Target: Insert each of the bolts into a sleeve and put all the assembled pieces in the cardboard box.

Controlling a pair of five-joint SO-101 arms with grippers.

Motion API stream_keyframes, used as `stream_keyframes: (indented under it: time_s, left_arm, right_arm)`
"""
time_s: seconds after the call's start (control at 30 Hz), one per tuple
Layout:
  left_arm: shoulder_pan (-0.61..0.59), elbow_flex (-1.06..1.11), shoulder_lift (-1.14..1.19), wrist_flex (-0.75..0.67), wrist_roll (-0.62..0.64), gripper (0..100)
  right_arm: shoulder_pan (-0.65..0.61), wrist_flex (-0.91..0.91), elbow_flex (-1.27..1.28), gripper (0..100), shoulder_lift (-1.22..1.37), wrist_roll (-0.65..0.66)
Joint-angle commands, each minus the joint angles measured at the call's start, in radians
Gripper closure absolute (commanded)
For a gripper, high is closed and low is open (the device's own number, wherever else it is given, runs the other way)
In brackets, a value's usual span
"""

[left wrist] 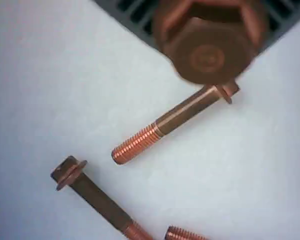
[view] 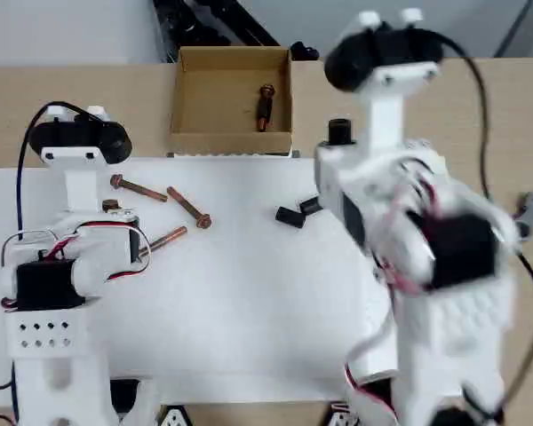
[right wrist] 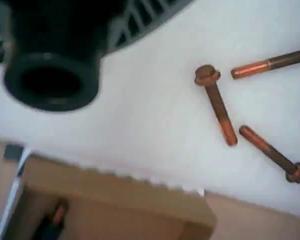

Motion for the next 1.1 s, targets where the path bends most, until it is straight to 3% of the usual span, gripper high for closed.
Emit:
stream_keyframes:
  time_s: [0.0,0.2,0.37,0.5,0.67,0.83,1.07]
  left_arm:
    - [-0.003,-0.005,-0.029,-0.043,-0.002,100]
    - [0.002,-0.008,-0.031,-0.141,0.017,100]
    - [0.003,-0.007,-0.031,-0.270,0.092,100]
    - [0.040,-0.005,-0.029,-0.345,0.103,100]
    - [0.195,-0.005,-0.025,-0.453,0.103,100]
    - [0.304,-0.008,-0.023,-0.611,0.103,100]
    - [0.385,-0.013,-0.031,-0.671,0.103,100]
  right_arm:
    - [0.001,0.001,-0.008,98.8,-0.171,0.110]
    - [0.137,-0.091,0.103,98.8,-0.453,0.163]
    - [0.245,-0.219,0.497,98.8,-0.760,0.153]
    - [0.243,-0.458,0.905,99.5,-1.038,0.150]
    - [0.242,-0.802,1.358,99.5,-1.279,0.080]
    - [0.189,-1.044,1.516,99.5,-1.211,0.008]
    - [0.067,-1.130,1.623,99.5,-1.268,0.135]
